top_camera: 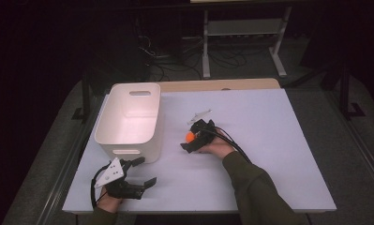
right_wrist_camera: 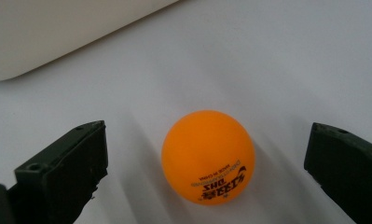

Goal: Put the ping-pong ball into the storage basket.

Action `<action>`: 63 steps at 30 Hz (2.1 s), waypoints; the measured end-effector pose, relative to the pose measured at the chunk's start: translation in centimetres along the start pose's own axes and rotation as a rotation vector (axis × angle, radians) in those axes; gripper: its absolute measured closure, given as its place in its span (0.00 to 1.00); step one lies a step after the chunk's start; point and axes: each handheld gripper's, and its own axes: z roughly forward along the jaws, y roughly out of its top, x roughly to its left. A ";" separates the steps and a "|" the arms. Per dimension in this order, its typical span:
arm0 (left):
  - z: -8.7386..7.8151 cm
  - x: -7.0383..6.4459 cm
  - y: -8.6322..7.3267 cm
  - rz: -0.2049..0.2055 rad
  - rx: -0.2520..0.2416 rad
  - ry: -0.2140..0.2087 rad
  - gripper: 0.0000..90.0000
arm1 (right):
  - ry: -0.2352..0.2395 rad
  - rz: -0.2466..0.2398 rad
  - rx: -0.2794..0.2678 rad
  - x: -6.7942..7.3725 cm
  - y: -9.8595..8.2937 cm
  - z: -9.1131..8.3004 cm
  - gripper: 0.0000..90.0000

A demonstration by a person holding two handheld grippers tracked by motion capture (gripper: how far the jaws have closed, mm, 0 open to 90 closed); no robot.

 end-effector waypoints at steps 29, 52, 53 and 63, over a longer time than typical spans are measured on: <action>0.0 0.0 0.0 0.000 -0.001 0.001 0.16 | 0.010 0.011 0.018 0.0 0.0 -0.2 0.39; 0.0 0.0 0.0 0.002 -0.001 0.001 0.16 | 0.014 0.019 0.022 -0.2 0.0 -0.3 0.55; 0.0 0.0 0.0 0.001 0.000 0.001 0.16 | 0.014 0.019 0.022 -0.2 0.0 -0.3 0.55; 0.0 0.0 0.0 0.001 0.001 0.002 0.16 | 0.014 0.035 0.033 -0.3 0.0 -0.5 0.55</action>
